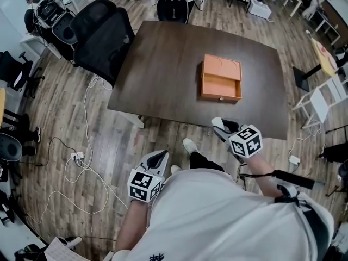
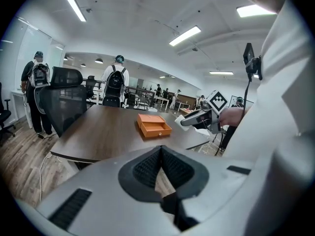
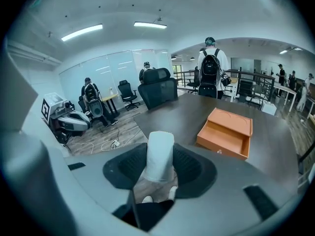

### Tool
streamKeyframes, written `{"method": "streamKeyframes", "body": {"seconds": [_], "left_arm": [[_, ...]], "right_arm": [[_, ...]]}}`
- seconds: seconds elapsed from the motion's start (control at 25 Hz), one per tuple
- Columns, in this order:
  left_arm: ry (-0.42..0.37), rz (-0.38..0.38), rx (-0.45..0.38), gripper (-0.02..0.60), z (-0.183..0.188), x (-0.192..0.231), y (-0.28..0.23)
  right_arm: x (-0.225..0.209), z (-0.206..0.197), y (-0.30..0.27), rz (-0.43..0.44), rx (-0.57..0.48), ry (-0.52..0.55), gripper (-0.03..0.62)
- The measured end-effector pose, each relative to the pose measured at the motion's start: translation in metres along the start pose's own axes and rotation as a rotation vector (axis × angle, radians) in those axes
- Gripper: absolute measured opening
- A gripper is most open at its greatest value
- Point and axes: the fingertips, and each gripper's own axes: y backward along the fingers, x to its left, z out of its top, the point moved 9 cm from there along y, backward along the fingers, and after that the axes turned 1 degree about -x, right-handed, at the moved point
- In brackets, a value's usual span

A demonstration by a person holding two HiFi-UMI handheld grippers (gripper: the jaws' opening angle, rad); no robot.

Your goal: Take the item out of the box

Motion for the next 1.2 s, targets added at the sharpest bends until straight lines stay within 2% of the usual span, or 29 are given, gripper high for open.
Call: {"method": "streamKeyframes", "body": {"seconds": [0.52,1.2], "left_arm": [[-0.008,-0.01,0.002,0.011,-0.014,-0.021,0.008],[0.005,-0.013,0.009,0.011,-0.023,-0.024,0.008]], "right_arm": [[0.03,-0.022,0.018,0.036,-0.006,0.029,0.161],[0.039,-0.029,0.016,0.062,-0.001,0.048,0.161]]}}
